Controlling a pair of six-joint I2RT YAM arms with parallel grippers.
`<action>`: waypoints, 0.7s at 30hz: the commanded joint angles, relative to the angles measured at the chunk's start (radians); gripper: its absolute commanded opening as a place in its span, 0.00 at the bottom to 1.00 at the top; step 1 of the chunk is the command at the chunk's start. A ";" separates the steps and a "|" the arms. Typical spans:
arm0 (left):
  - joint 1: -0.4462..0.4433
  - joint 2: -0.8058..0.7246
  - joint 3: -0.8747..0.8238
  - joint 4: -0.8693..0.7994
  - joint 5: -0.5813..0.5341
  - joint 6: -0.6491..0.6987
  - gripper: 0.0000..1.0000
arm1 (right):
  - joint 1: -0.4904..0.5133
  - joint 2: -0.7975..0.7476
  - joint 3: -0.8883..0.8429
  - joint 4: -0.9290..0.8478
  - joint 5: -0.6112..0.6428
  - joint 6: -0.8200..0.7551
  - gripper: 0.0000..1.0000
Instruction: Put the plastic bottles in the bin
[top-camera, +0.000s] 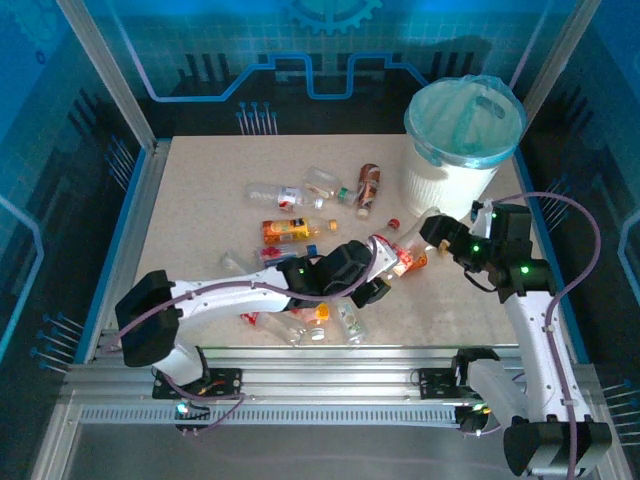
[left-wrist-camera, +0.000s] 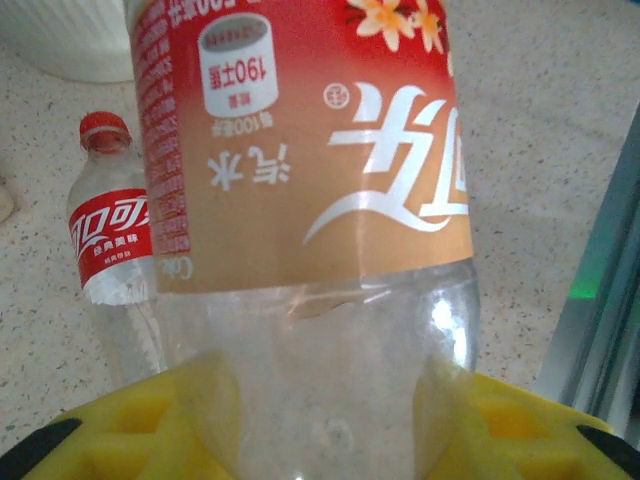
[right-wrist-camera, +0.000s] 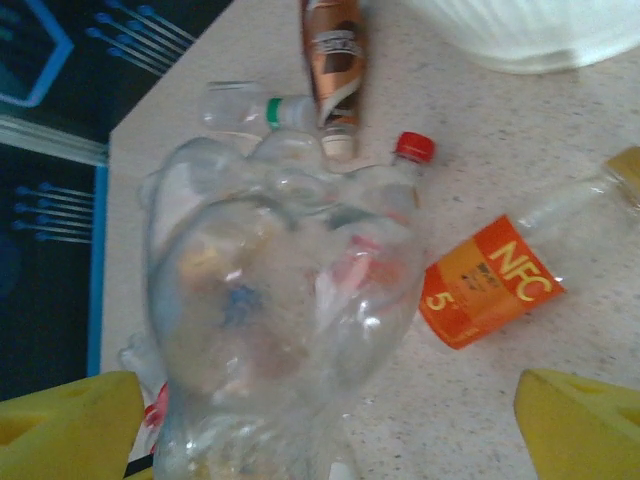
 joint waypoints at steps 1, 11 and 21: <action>-0.001 -0.051 -0.043 0.120 0.051 0.020 0.39 | -0.007 0.001 0.035 0.048 -0.117 -0.009 0.92; 0.000 -0.089 -0.103 0.225 0.073 0.046 0.39 | -0.006 -0.014 0.058 0.134 -0.219 0.073 0.81; -0.001 -0.118 -0.118 0.272 0.056 0.083 0.40 | 0.008 -0.001 0.168 0.041 -0.163 -0.054 0.63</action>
